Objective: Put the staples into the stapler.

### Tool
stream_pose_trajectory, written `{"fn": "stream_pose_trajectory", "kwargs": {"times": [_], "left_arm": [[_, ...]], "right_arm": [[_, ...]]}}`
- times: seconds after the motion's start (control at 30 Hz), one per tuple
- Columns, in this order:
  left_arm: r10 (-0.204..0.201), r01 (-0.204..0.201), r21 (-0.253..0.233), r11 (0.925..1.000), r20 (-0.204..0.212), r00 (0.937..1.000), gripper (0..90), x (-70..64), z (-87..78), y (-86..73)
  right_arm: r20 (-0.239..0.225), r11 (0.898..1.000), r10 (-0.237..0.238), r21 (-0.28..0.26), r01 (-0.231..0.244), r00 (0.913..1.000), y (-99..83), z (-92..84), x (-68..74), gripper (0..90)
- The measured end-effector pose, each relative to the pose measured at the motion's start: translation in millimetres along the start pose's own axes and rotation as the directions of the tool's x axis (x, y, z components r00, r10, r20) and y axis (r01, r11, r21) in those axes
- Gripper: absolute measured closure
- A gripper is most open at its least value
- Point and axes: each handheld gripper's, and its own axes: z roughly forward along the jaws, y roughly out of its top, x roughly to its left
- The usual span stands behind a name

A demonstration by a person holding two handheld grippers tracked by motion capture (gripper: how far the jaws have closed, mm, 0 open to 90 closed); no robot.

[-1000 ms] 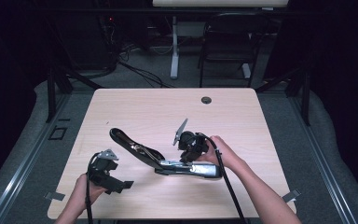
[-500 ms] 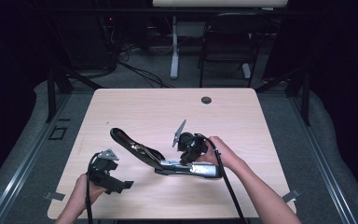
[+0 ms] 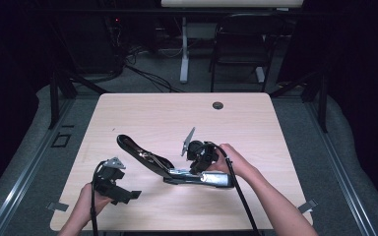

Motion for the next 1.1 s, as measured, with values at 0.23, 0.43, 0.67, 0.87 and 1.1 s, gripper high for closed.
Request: {"fn": "stream_pose_trajectory", "kwargs": {"times": [0.23, 0.43, 0.67, 0.87, 1.1], "left_arm": [[0.000, 0.000, 0.000, 1.0000, 0.002, 1.0000, 0.1, 0.3, 0.0, 0.0], [-0.001, 0.001, -0.004, 1.0000, 0.006, 1.0000, 0.1, 0.1, 0.0, -0.1], [-0.002, 0.002, -0.007, 1.0000, 0.007, 1.0000, 0.1, 0.1, -0.4, -0.1], [0.002, -0.001, -0.003, 1.0000, 0.007, 1.0000, 0.1, 0.6, -0.3, 0.0], [-0.007, 0.007, -0.012, 0.9999, 0.009, 0.9999, 0.1, 0.7, -0.9, -0.1]], "right_arm": [[-0.004, 1.000, -0.007, 0.006, 0.007, 1.0000, 0.4, 2.8, -0.2, 78.0], [-0.003, 1.000, -0.016, 0.016, 0.016, 0.9999, 0.5, 3.7, 0.2, 77.9], [-0.003, 0.999, -0.022, 0.030, 0.022, 0.9997, -0.3, 5.9, 0.4, 77.7], [-0.003, 1.000, -0.015, 0.023, 0.015, 0.9999, -0.9, 5.4, 0.0, 76.5], [0.001, 1.000, 0.002, -0.003, -0.002, 1.0000, -3.1, 1.9, -0.8, 73.5]]}}
